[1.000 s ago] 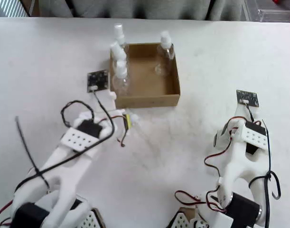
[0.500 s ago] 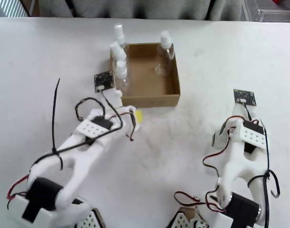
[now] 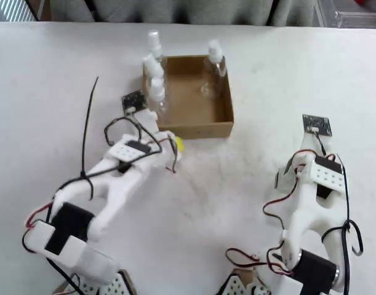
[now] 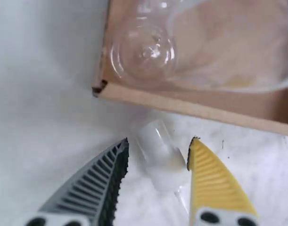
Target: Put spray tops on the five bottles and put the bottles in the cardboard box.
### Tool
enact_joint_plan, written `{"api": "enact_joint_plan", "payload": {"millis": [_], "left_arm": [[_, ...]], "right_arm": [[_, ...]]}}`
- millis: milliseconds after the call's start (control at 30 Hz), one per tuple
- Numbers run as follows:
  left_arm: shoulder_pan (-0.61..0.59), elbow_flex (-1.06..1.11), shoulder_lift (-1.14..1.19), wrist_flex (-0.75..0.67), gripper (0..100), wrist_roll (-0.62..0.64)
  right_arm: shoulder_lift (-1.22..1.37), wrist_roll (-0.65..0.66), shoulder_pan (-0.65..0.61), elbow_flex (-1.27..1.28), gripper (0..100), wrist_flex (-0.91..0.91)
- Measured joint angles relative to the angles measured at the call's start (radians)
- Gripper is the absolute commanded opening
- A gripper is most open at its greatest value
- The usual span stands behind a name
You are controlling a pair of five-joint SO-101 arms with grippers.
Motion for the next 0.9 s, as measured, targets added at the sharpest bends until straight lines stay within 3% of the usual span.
{"api": "enact_joint_plan", "payload": {"millis": [333, 533, 733, 900], "left_arm": [[0.003, -0.003, 0.0, 0.058, 21, 0.005], [0.003, -0.009, 0.0, 0.135, 8, 0.003], [0.003, -0.026, -0.003, 0.213, 16, -0.087], [-0.006, -0.032, -0.034, 0.305, 17, -0.126]], "right_arm": [[0.0, 0.0, 0.0, 0.0, 1.6, 0.0], [0.0, 0.0, 0.0, 0.0, 1.6, 0.0], [0.0, 0.0, 0.0, 0.0, 1.6, 0.0], [0.0, 0.0, 0.0, 0.006, 1.6, 0.0]]}}
